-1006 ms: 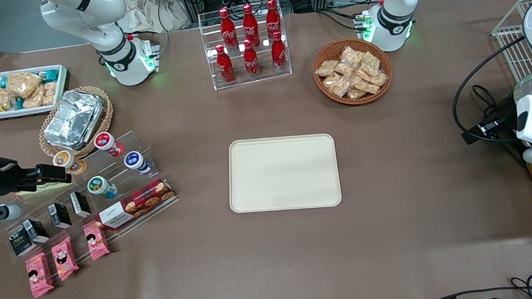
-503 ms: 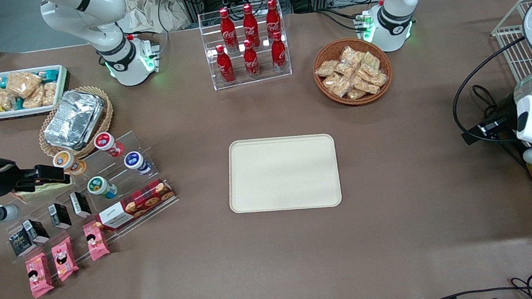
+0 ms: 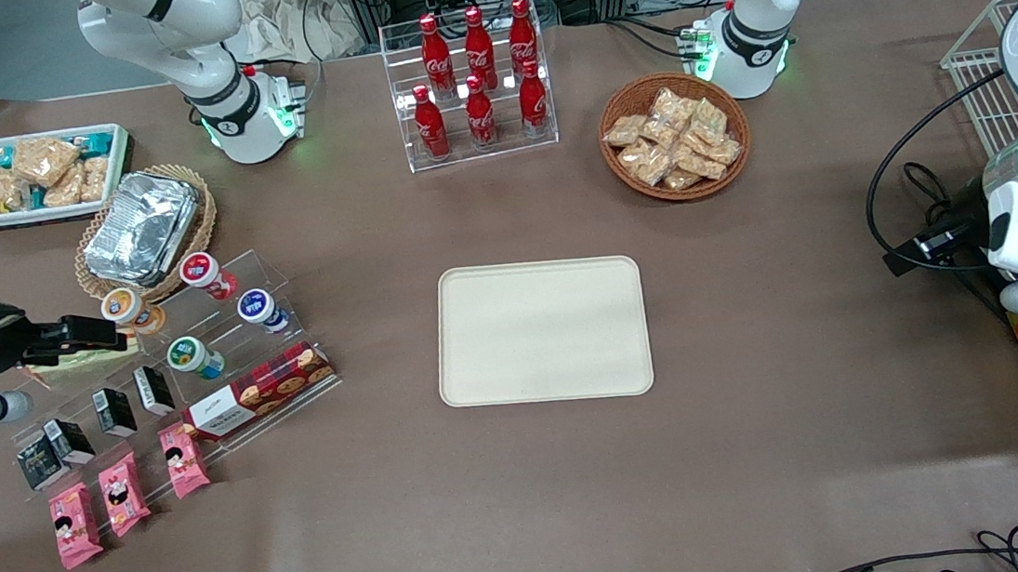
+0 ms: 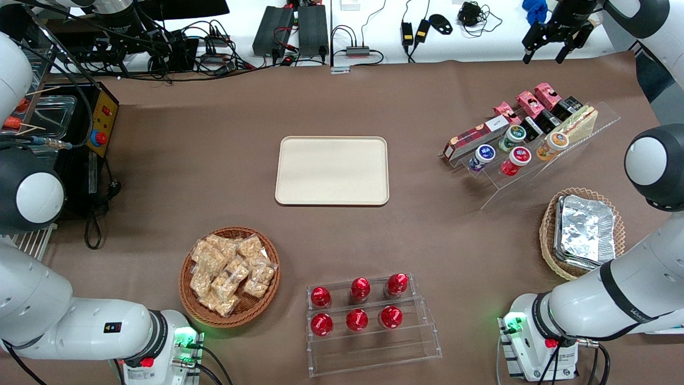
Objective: Place sandwich on tray
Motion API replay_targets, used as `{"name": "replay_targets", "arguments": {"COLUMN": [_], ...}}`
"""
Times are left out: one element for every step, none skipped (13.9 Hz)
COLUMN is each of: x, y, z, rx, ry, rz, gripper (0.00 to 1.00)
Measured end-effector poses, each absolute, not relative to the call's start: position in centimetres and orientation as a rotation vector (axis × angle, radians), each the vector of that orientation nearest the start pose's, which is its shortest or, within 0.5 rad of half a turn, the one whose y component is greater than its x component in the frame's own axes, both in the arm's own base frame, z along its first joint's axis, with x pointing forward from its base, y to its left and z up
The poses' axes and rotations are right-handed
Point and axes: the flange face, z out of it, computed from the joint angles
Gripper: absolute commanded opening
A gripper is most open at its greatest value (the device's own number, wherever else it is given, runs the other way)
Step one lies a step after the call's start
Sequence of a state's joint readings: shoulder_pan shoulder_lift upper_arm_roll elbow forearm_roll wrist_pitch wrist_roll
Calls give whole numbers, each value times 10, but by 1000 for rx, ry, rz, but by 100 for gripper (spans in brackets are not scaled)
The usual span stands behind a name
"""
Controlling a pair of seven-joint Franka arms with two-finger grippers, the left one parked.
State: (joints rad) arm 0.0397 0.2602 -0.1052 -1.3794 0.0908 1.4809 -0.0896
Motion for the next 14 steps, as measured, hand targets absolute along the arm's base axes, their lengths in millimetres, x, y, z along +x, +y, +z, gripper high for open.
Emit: {"name": "replay_targets", "arguments": {"x": [619, 619, 618, 618, 618, 617, 617, 617, 617, 617, 616, 616, 614, 612], "y": [-28, -33, -38, -43, -48, -51, -53, -54, -54, -56, -60, -67, -78, -90], "z": [554, 554, 554, 554, 554, 554, 554, 553, 552, 551, 551, 551, 551, 551], "rx": [-3059, -3059, -3059, -3058, -3058, -3058, -3059, -3059, -3059, -3058, -3055, -3048, -3037, -3022], "ry": [-27, -13, -1, 11, 24, 45, 84, 138, 200, 274, 352, 433, 523, 616], "rz": [233, 232, 232, 232, 232, 233, 235, 240, 246, 251, 253, 255, 256, 263], "gripper": [100, 100, 100, 100, 100, 100, 100, 100, 100, 100, 100, 100, 100, 100]}}
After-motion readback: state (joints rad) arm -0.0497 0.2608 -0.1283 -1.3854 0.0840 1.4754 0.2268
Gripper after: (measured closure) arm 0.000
